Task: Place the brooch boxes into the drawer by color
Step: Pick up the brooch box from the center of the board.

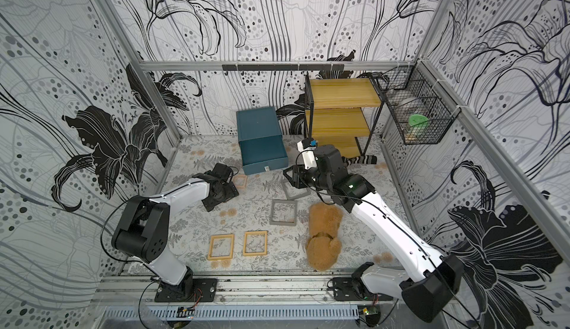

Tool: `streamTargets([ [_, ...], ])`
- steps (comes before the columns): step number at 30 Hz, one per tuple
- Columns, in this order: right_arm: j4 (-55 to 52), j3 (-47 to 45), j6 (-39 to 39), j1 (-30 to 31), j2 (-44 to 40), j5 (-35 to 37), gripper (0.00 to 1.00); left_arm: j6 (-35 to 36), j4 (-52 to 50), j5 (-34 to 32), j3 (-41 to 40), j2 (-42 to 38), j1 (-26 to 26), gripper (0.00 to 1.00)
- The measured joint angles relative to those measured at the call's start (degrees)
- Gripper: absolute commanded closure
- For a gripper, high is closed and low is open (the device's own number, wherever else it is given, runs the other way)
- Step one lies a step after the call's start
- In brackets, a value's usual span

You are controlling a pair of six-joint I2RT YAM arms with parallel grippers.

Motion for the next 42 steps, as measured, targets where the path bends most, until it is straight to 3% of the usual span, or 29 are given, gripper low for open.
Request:
streamTargets([
  [19, 0.00, 0.00, 0.02, 0.00, 1.44, 0.00, 0.54, 4.81, 2.80, 0.22, 3.19, 7.30, 3.37, 0.01],
  [28, 0.00, 0.00, 0.26, 0.00, 1.66, 0.00, 0.54, 5.97, 3.56, 0.04, 3.32, 7.50, 4.61, 0.16],
  [34, 0.02, 0.00, 0.72, 0.00, 1.88, 0.00, 0.54, 6.51, 3.98, 0.07, 3.32, 7.50, 4.81, 0.20],
  [42, 0.02, 0.00, 1.44, 0.00, 1.88, 0.02, 0.54, 7.17, 4.72, 0.11, 3.32, 7.50, 4.81, 0.41],
])
